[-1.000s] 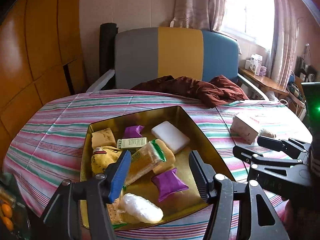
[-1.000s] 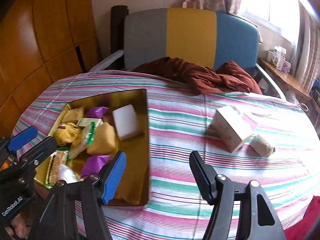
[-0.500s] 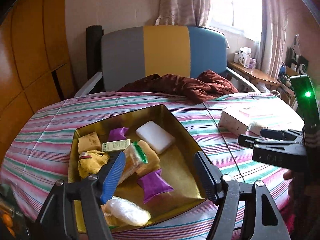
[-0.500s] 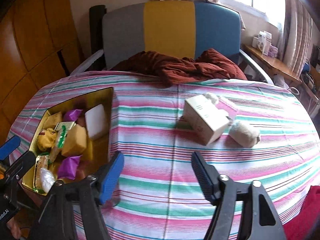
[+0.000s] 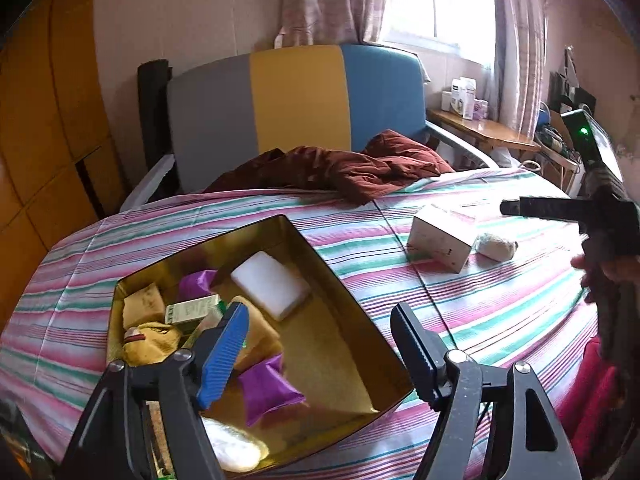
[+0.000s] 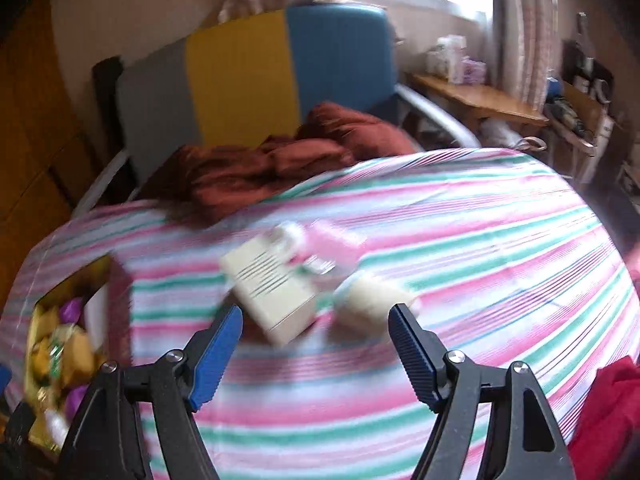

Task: Organize objects
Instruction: 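Move both grippers toward the white box and pink roller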

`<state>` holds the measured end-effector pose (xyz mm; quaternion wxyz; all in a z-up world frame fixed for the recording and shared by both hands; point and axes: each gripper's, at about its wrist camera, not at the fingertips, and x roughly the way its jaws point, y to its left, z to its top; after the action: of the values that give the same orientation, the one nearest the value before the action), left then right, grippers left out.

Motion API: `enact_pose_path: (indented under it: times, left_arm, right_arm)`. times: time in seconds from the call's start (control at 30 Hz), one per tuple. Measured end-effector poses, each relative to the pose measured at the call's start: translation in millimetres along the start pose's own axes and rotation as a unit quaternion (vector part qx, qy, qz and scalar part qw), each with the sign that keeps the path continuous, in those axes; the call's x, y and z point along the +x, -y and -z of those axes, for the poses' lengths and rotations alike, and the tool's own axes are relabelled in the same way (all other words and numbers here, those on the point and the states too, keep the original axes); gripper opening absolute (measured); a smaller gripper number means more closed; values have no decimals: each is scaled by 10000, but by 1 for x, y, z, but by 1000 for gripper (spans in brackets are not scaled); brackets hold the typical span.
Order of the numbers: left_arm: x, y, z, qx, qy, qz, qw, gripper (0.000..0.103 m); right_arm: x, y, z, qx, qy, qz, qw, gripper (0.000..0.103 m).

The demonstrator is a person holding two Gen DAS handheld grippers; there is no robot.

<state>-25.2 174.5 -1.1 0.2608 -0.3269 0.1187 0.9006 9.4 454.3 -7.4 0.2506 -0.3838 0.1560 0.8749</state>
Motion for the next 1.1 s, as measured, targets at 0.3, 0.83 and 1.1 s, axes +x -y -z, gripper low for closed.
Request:
enact_pose_path:
  times: [0.3, 0.83, 1.1]
  left_arm:
    - [21, 26, -12, 288, -121, 85, 9995, 74]
    - [109, 85, -64, -191, -1030, 909, 9903, 74]
    - [171, 117, -92, -893, -1499, 1085, 9787, 83]
  right_arm:
    - [30, 74, 2, 1396, -111, 238, 9899, 77]
    - [29, 122, 14, 2596, -275, -43, 9653, 78]
    - [30, 117, 12, 2527, -302, -297, 9666, 78]
